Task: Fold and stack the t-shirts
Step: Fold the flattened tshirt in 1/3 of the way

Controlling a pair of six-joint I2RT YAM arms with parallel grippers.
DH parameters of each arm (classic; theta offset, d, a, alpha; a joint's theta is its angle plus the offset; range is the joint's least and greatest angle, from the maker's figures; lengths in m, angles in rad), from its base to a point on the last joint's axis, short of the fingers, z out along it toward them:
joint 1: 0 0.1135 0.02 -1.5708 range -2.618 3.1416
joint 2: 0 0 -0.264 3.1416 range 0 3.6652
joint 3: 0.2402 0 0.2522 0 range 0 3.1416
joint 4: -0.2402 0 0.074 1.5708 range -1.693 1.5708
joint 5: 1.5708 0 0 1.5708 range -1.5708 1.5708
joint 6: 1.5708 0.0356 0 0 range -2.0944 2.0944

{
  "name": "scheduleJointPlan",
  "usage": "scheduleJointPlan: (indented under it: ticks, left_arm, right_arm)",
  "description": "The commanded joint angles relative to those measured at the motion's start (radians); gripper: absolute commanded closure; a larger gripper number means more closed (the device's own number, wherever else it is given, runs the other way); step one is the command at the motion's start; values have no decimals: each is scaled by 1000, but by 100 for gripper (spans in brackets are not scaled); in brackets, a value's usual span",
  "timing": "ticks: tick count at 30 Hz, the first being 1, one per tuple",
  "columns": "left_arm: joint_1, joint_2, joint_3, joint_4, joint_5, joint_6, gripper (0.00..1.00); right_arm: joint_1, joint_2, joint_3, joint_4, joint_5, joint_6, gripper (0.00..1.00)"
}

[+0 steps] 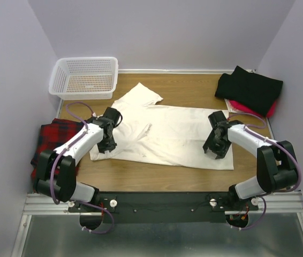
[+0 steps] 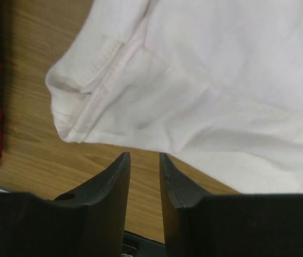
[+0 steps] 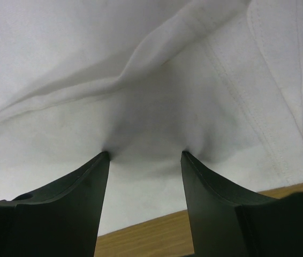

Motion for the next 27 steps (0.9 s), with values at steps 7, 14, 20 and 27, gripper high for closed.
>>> scheduleJointPlan:
  ticks: [7, 14, 20, 27]
  left_arm:
    - [0, -11, 218, 71, -28, 28, 63]
    - [0, 193, 211, 198, 19, 47, 64]
    - [0, 268, 176, 240, 1, 31, 65]
    - [0, 276, 86, 244, 9, -4, 65]
  right_arm:
    - [-1, -53, 175, -179, 140, -72, 35]
    - [-1, 24, 232, -39, 79, -190, 35]
    - [-1, 105, 200, 72, 4, -212, 35]
    - [-1, 143, 117, 115, -2, -217, 35]
